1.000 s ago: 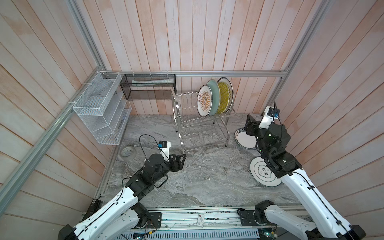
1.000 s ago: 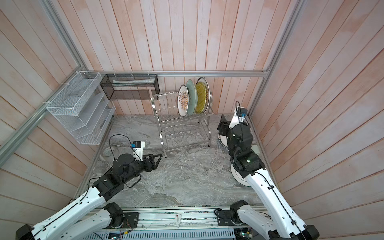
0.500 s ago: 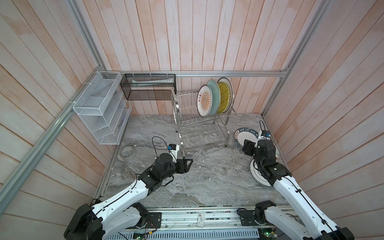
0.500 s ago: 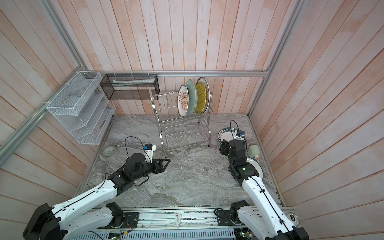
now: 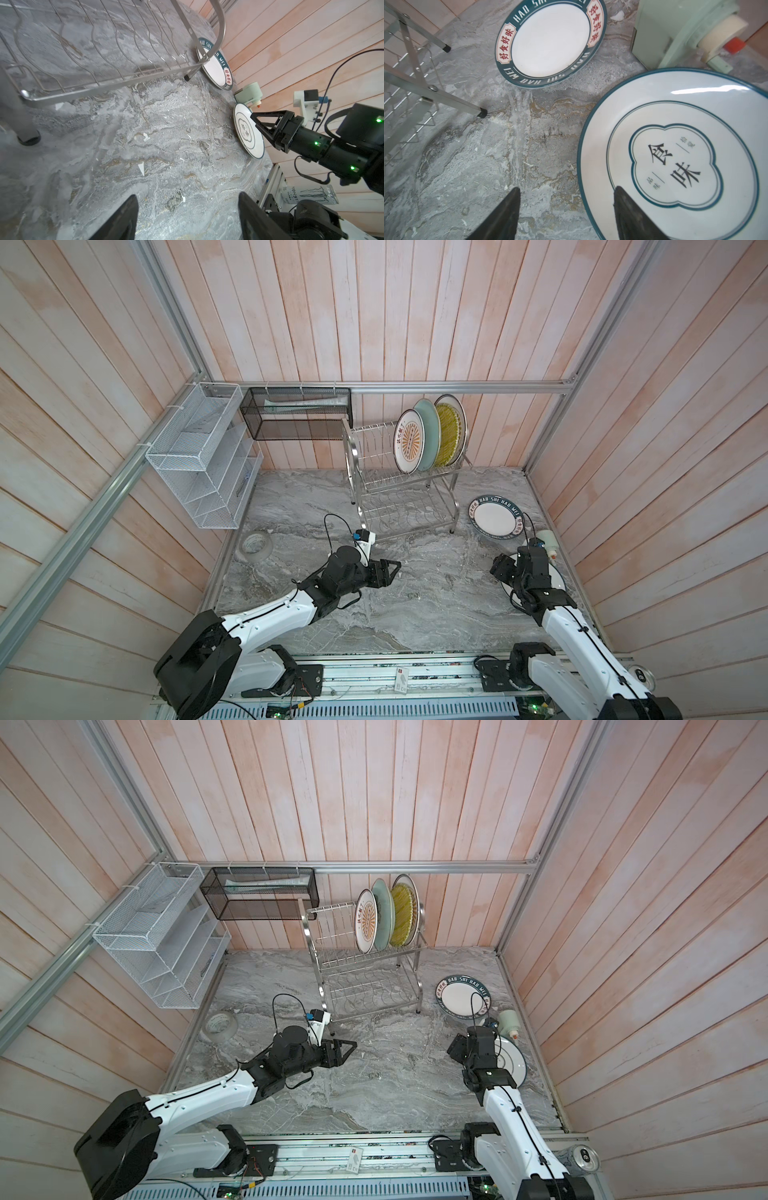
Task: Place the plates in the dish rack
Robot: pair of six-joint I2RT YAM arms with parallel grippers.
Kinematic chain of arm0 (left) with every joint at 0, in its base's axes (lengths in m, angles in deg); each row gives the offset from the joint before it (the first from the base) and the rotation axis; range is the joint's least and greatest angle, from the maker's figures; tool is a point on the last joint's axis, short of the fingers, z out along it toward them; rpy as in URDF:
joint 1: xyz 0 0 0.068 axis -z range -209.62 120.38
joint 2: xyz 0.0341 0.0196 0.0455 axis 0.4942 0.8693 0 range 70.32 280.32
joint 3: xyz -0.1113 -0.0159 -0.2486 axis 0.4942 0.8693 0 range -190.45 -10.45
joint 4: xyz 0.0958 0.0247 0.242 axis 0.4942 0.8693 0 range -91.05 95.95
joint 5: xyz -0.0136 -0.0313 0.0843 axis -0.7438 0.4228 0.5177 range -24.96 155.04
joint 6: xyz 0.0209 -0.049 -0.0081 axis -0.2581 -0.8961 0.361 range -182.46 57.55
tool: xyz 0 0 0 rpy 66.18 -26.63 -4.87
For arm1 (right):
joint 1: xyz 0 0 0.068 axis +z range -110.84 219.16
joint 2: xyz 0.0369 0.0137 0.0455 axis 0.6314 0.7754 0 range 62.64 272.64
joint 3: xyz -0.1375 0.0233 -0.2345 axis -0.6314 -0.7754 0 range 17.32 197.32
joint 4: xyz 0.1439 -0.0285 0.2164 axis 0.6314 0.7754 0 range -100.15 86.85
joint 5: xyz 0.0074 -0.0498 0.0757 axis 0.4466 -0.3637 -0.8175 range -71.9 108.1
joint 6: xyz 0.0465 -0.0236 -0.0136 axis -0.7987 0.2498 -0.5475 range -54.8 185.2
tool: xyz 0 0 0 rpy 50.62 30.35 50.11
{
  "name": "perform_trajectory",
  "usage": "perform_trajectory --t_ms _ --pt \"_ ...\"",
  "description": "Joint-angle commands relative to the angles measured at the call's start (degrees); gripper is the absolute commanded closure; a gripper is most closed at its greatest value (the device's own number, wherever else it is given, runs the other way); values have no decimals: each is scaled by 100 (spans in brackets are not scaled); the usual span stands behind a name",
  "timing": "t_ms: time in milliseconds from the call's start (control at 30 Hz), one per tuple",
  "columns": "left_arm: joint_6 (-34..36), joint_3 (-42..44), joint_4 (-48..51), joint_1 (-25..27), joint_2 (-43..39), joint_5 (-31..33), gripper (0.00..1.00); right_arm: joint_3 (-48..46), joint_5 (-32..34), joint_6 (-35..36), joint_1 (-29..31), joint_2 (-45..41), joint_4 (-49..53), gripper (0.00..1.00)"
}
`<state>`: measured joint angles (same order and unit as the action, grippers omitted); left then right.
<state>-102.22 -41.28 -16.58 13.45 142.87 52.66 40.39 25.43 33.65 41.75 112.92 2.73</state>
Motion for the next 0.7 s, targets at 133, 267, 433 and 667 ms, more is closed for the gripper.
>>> perform_trajectory --t_ms 133,267,433,667 --pt "-109 -115 -504 278 521 -189 24 -253 -460 -88 -303 326 -476 28" --pt "-27 -308 -445 290 709 -234 24 -309 -605 -106 -338 429 -541 29" --pt "-4 -422 -449 289 817 -271 24 -354 -766 -93 -360 543 -637 28" --pt "-66 -422 -504 290 832 -287 24 -352 -951 -53 -391 729 -719 28"
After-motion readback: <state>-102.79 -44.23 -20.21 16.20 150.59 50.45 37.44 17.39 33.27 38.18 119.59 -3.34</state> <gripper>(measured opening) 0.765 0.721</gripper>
